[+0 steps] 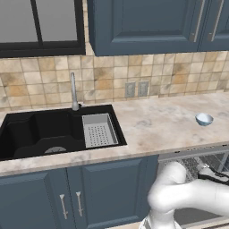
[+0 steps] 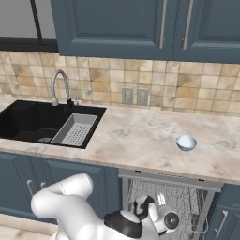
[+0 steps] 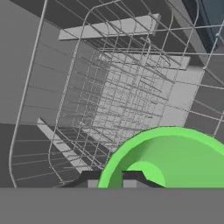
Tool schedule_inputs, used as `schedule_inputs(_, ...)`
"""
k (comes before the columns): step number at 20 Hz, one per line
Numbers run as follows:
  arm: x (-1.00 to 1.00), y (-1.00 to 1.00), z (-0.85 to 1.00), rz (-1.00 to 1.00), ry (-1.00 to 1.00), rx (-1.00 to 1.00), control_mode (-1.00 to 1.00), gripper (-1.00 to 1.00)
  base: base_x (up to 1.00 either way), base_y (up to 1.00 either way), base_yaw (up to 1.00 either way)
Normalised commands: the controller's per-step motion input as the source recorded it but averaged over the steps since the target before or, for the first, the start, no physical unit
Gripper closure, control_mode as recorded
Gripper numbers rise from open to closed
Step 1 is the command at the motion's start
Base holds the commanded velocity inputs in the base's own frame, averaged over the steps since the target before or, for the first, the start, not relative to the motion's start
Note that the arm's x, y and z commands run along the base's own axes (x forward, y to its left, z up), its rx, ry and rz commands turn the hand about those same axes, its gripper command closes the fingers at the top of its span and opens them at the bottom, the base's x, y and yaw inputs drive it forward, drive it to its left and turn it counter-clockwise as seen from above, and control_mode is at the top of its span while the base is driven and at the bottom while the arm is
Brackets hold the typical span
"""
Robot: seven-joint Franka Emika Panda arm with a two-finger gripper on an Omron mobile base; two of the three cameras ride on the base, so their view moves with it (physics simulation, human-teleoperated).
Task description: Pick up the cup and bowl from the counter, place them in the dishwasher, and close the dishwasher door.
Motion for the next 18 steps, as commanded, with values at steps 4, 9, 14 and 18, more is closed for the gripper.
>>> schedule_inputs(4,0.17,-0.13,-0.34,0.00,0.02,0.00,-1.00,1.00,0.00,0.00,0.00)
schedule_inputs(9,0.07,-0.12,-0.30,0.00,0.00,0.00,-1.00,-1.00,0.00,0.00,0.00)
schedule_inputs(14,-0.12,-0.34,-0.43,0.00,0.00,0.00,-1.00,-1.00,0.00,0.00,0.00)
schedule_inputs(18,-0.60,-0.44,-0.64,0.00,0.00,0.00,-1.00,-1.00,0.00,0.00,0.00)
